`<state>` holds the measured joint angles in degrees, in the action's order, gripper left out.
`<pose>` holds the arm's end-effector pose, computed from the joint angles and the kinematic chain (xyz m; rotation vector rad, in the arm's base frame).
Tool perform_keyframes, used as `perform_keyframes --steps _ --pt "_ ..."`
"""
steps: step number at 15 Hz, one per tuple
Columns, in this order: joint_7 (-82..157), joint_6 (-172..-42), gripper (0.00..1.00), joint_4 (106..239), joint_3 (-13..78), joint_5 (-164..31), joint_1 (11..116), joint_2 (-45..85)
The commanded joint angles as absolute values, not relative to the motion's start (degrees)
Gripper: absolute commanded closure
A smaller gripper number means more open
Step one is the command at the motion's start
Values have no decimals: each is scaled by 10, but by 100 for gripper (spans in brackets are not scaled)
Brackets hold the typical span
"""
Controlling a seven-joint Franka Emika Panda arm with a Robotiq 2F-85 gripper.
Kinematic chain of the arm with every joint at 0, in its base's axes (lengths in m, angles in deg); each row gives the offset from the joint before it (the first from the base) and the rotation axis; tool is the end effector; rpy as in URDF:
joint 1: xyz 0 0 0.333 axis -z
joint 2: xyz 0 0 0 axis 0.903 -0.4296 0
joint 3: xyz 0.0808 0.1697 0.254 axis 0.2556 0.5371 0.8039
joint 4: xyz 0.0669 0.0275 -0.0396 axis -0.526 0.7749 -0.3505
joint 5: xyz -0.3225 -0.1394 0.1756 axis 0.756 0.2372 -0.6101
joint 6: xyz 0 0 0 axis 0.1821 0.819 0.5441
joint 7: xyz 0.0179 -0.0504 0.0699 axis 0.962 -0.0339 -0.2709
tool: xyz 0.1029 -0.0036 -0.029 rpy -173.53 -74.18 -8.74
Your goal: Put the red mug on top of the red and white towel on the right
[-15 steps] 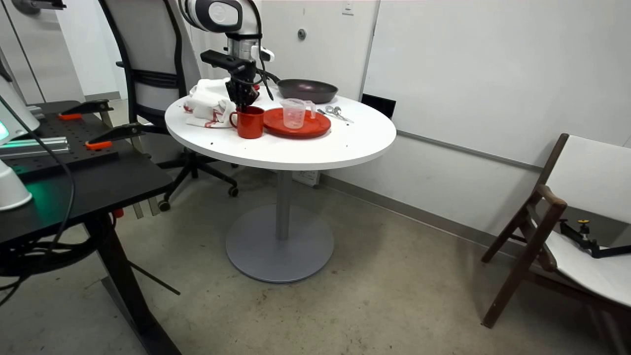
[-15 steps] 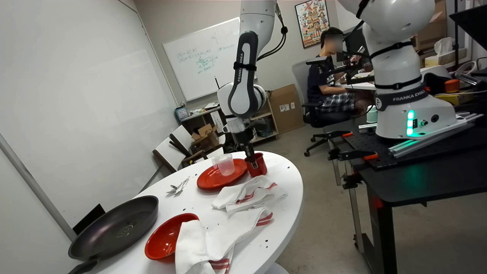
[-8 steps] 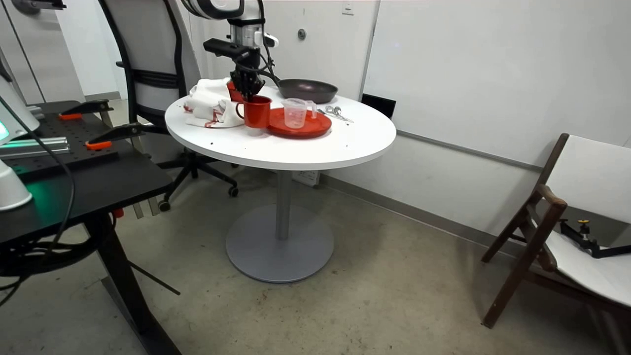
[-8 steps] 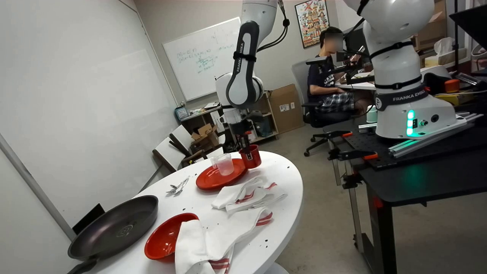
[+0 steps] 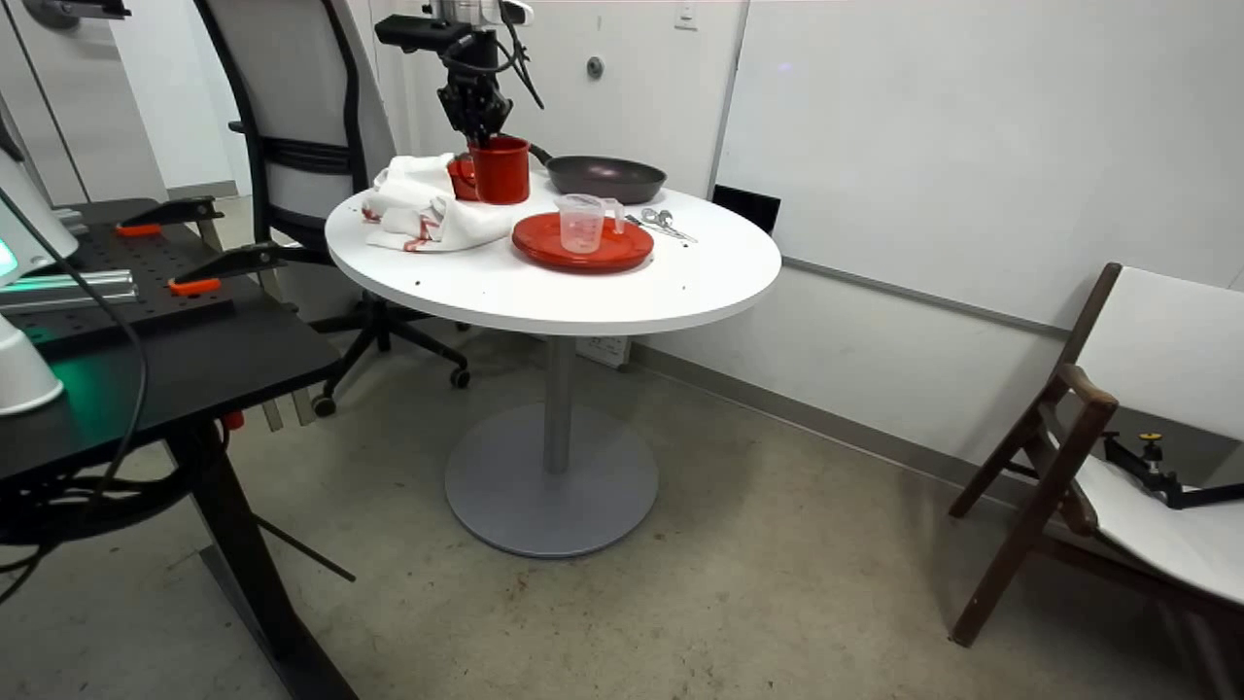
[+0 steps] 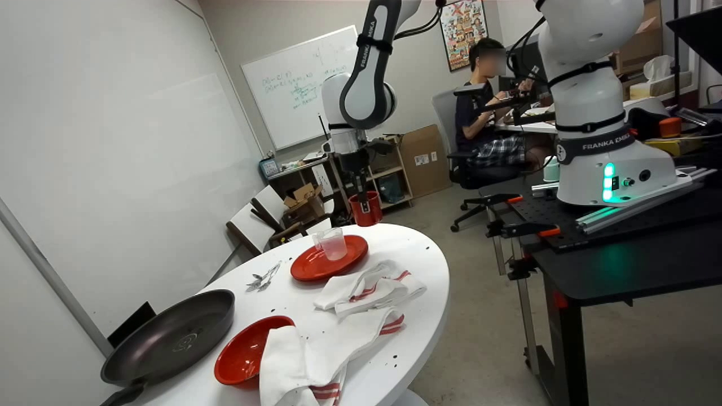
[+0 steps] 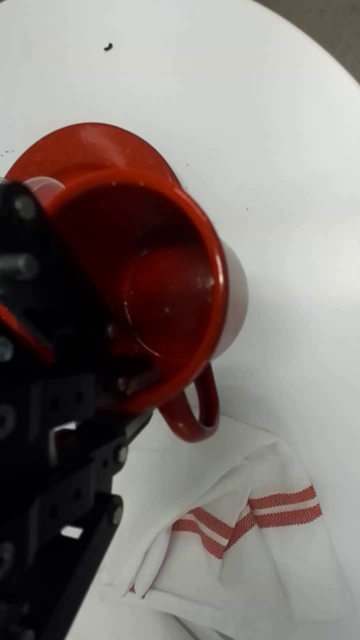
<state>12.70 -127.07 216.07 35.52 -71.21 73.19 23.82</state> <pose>0.5131 -0.0843 0.2422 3.1093 0.2527 0.1720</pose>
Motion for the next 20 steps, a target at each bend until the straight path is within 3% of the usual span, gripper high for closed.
perform_keyframes --steps 1,20 --pt "101 -1255 98 2217 370 -736 728 330" --pt "-129 -1278 98 2161 400 -929 621 354"
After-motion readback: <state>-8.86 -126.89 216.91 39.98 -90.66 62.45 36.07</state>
